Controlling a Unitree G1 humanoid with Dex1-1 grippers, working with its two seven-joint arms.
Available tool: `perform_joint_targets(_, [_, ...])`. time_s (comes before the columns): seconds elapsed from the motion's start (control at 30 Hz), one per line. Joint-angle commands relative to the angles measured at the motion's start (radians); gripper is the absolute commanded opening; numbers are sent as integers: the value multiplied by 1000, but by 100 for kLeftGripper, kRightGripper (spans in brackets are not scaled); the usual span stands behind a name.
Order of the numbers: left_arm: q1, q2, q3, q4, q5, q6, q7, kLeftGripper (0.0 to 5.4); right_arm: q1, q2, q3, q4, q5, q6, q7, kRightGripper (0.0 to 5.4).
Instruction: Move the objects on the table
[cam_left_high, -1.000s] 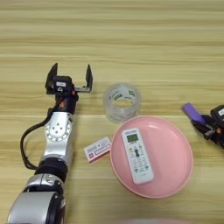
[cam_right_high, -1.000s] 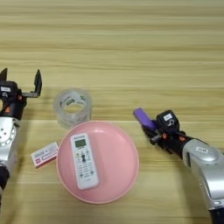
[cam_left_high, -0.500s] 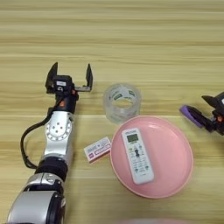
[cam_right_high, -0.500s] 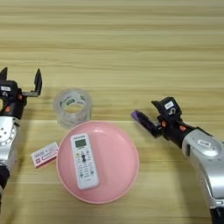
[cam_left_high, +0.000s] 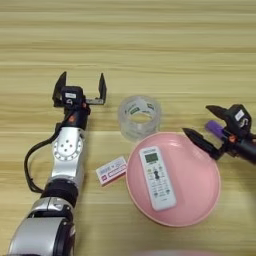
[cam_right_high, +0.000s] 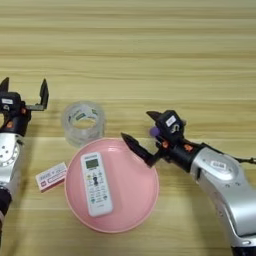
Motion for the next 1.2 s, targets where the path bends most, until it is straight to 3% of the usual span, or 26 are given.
perform_joint_targets(0.03, [-17, -3, -5, 6, 13, -7, 6, 540, -7, -19, 54, -38, 15, 46, 35, 536])
perform_joint_targets(0.63, [-9, -6, -15, -6, 20, -9, 13, 540, -20, -68, 193, -41, 20, 116, 140, 536])
perform_joint_targets(1.2, [-10, -7, -20, 0, 24, -14, 17, 540, -14, -43, 288, -18, -3, 136, 123, 536])
